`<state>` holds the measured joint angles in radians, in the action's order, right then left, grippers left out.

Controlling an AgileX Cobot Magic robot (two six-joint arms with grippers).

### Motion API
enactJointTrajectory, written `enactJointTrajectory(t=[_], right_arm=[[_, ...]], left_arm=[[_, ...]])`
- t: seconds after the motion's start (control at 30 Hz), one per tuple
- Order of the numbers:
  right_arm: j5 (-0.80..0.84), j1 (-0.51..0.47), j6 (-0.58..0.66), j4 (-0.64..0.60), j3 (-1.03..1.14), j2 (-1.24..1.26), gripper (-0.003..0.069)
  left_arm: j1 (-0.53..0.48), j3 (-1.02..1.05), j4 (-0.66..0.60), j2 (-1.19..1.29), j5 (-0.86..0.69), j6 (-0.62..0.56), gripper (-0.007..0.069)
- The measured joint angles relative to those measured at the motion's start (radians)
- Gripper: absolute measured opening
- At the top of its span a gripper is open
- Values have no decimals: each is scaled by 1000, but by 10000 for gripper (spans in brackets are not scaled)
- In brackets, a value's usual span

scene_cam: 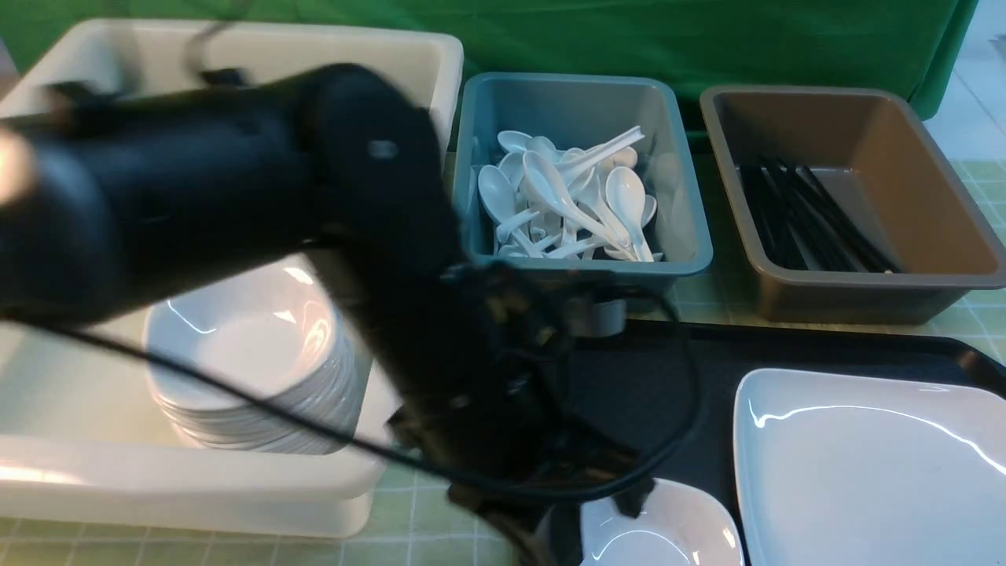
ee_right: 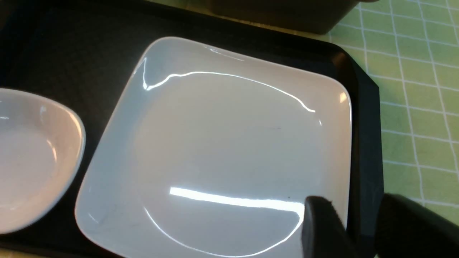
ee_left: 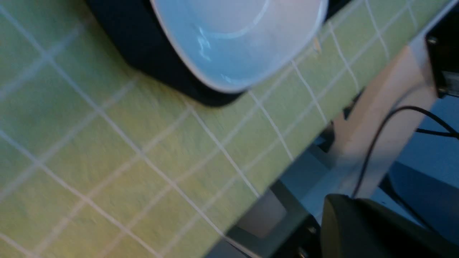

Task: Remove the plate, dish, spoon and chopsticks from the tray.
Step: Use the left arm to grab a small plate from the dinner plate

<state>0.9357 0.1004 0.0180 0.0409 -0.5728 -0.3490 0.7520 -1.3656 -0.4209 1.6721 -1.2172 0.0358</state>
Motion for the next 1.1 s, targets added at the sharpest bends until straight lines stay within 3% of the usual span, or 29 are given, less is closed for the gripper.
enactJointTrajectory(t=[0.13, 0.27, 0.33, 0.53, 1.1], right_arm=[[1, 0, 0, 0, 0, 0, 220], [4, 0, 0, 0, 0, 0, 220], [5, 0, 0, 0, 0, 0, 220], [5, 0, 0, 0, 0, 0, 220], [5, 0, 0, 0, 0, 0, 221]], left_arm=[[37, -176, 160, 149, 4, 0, 113], [55, -283, 252, 248, 6, -74, 218], [56, -317, 287, 291, 22, -129, 283], [56, -329, 312, 358, 59, -249, 375], [56, -329, 305, 478, 110, -299, 388]])
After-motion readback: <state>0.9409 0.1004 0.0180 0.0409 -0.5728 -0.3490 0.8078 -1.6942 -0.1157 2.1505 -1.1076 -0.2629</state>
